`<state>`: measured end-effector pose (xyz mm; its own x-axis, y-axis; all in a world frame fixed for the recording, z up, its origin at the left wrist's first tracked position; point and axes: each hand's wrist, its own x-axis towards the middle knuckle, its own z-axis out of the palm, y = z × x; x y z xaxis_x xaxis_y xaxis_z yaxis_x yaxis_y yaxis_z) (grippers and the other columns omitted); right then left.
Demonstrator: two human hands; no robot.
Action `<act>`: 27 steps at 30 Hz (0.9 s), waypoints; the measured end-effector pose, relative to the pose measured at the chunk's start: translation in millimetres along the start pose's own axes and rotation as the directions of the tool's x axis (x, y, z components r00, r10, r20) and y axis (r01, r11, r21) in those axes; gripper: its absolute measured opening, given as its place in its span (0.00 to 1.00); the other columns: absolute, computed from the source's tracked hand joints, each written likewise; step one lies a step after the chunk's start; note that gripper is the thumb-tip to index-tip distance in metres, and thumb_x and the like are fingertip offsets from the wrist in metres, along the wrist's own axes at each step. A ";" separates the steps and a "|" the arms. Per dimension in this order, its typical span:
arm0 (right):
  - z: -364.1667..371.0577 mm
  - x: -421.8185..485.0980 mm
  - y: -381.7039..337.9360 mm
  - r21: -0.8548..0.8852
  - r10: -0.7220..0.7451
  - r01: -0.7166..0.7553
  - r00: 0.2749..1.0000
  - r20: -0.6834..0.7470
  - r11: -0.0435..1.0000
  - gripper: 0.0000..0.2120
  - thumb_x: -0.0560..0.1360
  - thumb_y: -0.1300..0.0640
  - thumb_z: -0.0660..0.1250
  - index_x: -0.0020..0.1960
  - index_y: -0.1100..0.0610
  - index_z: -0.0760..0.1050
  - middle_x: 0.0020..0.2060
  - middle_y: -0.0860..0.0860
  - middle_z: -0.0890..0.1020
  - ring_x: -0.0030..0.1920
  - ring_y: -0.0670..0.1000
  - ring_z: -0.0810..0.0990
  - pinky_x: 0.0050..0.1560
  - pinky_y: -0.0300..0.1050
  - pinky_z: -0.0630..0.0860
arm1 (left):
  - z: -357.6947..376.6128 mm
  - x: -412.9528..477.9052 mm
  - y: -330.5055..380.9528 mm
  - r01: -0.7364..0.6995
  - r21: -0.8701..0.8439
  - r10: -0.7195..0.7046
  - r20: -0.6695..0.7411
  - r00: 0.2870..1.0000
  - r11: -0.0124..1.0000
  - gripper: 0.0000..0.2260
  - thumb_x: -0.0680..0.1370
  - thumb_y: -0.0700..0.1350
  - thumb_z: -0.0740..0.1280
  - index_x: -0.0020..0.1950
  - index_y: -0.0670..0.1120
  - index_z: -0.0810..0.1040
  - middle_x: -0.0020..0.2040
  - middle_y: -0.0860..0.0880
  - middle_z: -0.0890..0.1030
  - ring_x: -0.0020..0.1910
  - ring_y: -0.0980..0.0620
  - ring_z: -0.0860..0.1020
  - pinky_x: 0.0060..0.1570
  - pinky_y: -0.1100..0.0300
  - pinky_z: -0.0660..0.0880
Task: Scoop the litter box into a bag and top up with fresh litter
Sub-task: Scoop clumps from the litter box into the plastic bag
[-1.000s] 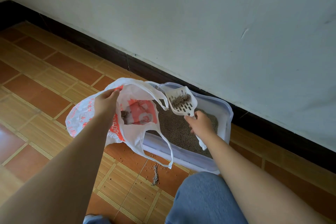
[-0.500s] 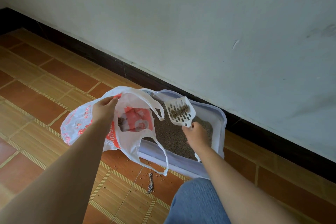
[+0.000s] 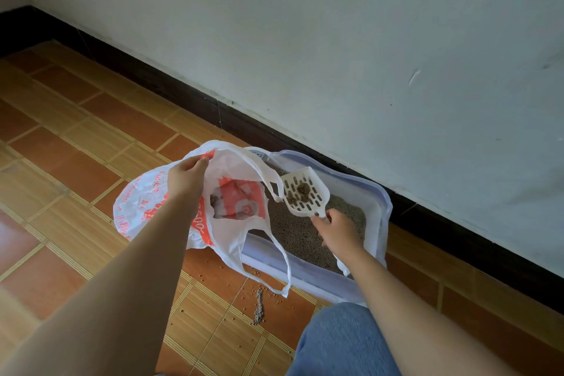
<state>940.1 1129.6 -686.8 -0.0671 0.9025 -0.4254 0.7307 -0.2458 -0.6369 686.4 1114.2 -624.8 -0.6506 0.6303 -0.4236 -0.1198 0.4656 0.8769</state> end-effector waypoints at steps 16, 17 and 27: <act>-26.6 -13.3 -59.3 -0.189 -0.035 0.106 0.937 0.347 0.976 0.16 0.77 0.49 0.61 0.52 0.63 0.75 0.36 0.50 0.77 0.32 0.47 0.75 0.38 0.41 0.69 | -22.8 3.2 4.0 0.021 -0.062 -0.022 -0.024 0.999 0.998 0.13 0.78 0.52 0.64 0.58 0.50 0.80 0.63 0.47 0.77 0.60 0.42 0.75 0.61 0.45 0.73; -23.0 -12.2 -66.8 -0.196 -0.048 0.123 0.936 0.348 0.973 0.15 0.78 0.50 0.60 0.52 0.61 0.75 0.37 0.50 0.78 0.33 0.47 0.76 0.37 0.41 0.69 | -24.2 3.5 4.8 0.024 -0.071 -0.026 -0.024 0.999 0.997 0.13 0.78 0.52 0.64 0.58 0.50 0.80 0.63 0.47 0.77 0.60 0.42 0.75 0.62 0.44 0.73; 42.9 6.5 -129.3 -0.485 -0.208 0.364 0.915 0.346 0.795 0.12 0.79 0.53 0.57 0.55 0.59 0.74 0.48 0.56 0.80 0.50 0.57 0.79 0.50 0.51 0.75 | -38.2 9.1 2.2 0.126 -0.142 -0.122 0.032 0.992 0.982 0.10 0.78 0.51 0.65 0.56 0.50 0.80 0.55 0.47 0.80 0.49 0.46 0.80 0.51 0.50 0.77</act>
<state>816.0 1152.1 -634.8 -0.4483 0.7544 -0.4795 0.8861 0.3042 -0.3498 651.6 1097.3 -618.0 -0.6065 0.5883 -0.5348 -0.3057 0.4484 0.8399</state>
